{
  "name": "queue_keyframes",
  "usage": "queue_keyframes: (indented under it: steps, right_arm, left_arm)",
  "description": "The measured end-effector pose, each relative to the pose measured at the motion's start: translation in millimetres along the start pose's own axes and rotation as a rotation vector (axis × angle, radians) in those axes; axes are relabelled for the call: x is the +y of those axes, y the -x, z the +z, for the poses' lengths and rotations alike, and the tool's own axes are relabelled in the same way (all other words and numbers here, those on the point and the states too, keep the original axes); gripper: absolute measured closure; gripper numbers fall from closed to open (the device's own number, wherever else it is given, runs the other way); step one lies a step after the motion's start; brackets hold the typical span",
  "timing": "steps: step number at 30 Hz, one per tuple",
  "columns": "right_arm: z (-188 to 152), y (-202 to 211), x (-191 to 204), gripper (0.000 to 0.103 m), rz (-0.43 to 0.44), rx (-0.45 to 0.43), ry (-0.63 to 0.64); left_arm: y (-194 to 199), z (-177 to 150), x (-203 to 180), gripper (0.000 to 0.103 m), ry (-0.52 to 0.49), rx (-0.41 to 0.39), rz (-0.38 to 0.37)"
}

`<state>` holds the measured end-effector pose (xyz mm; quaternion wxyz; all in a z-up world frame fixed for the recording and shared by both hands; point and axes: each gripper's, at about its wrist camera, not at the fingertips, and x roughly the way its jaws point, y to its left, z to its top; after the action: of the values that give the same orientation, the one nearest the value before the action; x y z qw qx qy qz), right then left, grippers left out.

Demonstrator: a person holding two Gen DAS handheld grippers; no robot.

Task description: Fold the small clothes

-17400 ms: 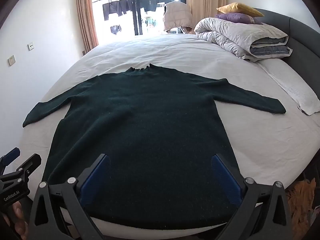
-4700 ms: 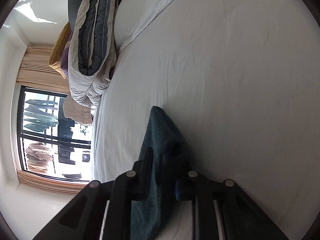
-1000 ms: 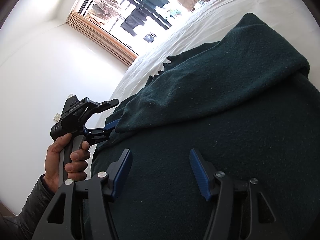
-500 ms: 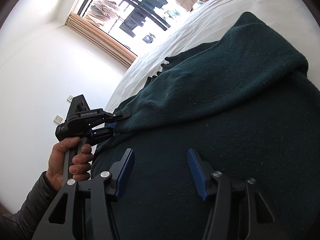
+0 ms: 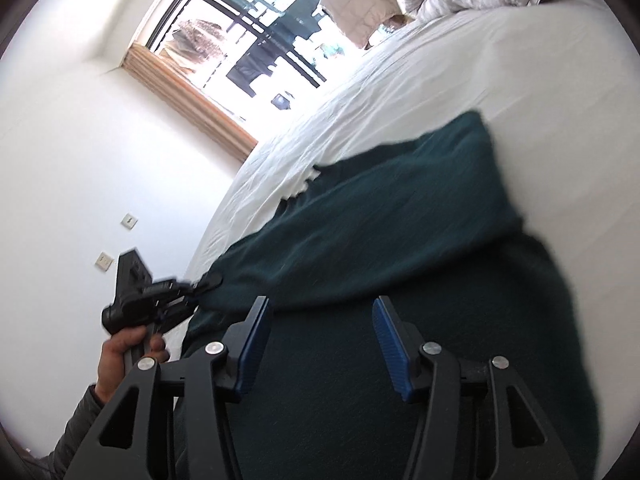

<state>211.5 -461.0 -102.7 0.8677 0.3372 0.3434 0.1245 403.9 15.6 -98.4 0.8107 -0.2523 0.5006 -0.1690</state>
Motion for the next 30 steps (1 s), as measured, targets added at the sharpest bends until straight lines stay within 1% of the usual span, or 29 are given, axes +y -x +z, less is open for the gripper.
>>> queue_keyframes:
  steps: [2, 3, 5, 7, 8, 10, 11, 13, 15, 16, 17, 18, 19, 21, 22, 23, 24, 25, 26, 28, 30]
  right_arm:
    - [12.4, 2.7, -8.3, 0.046, -0.069, -0.012, -0.03]
    - [18.9, 4.3, -12.3, 0.046, -0.087, -0.019, -0.046]
    - [28.0, 7.2, -16.9, 0.046, -0.094, -0.022, -0.063]
    - [31.9, -2.9, -19.9, 0.046, -0.099, 0.049, -0.062]
    - [32.7, -6.1, -23.1, 0.046, -0.108, 0.064, -0.057]
    - [34.0, -11.4, -31.2, 0.046, -0.116, 0.067, -0.067]
    - [34.8, -12.9, -40.4, 0.05, -0.12, 0.062, -0.102]
    - [35.8, -9.9, -59.6, 0.051, -0.088, 0.024, -0.186]
    - [35.2, -2.3, -71.9, 0.051, -0.069, -0.021, -0.231]
    - [36.9, -2.8, -77.6, 0.052, -0.057, -0.027, -0.256]
    - [37.8, -4.0, -83.3, 0.056, -0.048, -0.03, -0.281]
    - [38.7, -4.8, -88.0, 0.058, -0.045, -0.037, -0.299]
    - [40.1, -6.3, -91.4, 0.063, -0.048, -0.043, -0.305]
    - [43.0, -8.3, -98.0, 0.066, -0.046, -0.062, -0.321]
    - [43.4, -8.9, -101.4, 0.072, -0.041, -0.067, -0.338]
    - [43.1, -7.5, -104.1, 0.075, -0.04, -0.077, -0.36]
    - [41.3, -6.7, -109.8, 0.076, -0.019, -0.092, -0.388]
    - [38.7, -5.1, -113.3, 0.081, -0.004, -0.098, -0.406]
    - [36.5, -2.9, -115.1, 0.084, -0.004, -0.099, -0.41]
    - [31.8, 3.9, -115.2, 0.084, -0.007, -0.094, -0.42]
    - [28.8, 16.8, -110.9, 0.078, -0.045, -0.094, -0.432]
  left_arm:
    - [-4.1, -4.7, 5.0, 0.097, 0.009, 0.014, 0.006]
    - [-5.3, -7.6, 7.1, 0.097, 0.008, 0.014, 0.009]
    - [-11.3, -11.4, 7.8, 0.097, 0.0, 0.004, 0.012]
    - [-16.5, -13.5, 6.8, 0.097, -0.002, 0.003, 0.016]
    - [-18.4, -13.8, 4.5, 0.097, -0.008, 0.0, 0.014]
    - [-18.5, -15.7, 2.7, 0.097, -0.012, -0.003, 0.001]
    - [-19.9, -16.7, 2.3, 0.097, -0.011, -0.002, -0.005]
    - [-21.8, -18.0, 2.5, 0.097, 0.001, -0.005, -0.018]
    - [-22.9, -18.7, 3.3, 0.097, 0.016, -0.008, -0.028]
    - [-22.4, -19.0, 4.1, 0.097, 0.024, -0.01, -0.04]
    - [-23.6, -20.0, 3.5, 0.097, 0.029, -0.01, -0.054]
    - [-25.6, -21.0, 2.3, 0.097, 0.03, -0.005, -0.061]
    - [-27.7, -21.7, 0.9, 0.097, 0.027, -0.003, -0.06]
    - [-30.0, -23.1, -1.3, 0.097, 0.016, -0.001, -0.055]
    - [-30.3, -23.6, -1.8, 0.097, 0.011, -0.001, -0.05]
    - [-30.1, -23.8, -0.9, 0.097, 0.012, -0.001, -0.054]
    - [-30.2, -24.1, 1.6, 0.097, 0.017, 0.0, -0.06]
    - [-30.6, -24.6, 4.0, 0.096, 0.026, 0.001, -0.068]
    - [-30.8, -25.1, 5.3, 0.096, 0.033, 0.001, -0.077]
    - [-30.1, -25.7, 5.5, 0.096, 0.028, -0.001, -0.079]
    - [-29.3, -27.0, 5.3, 0.096, 0.018, -0.006, -0.08]
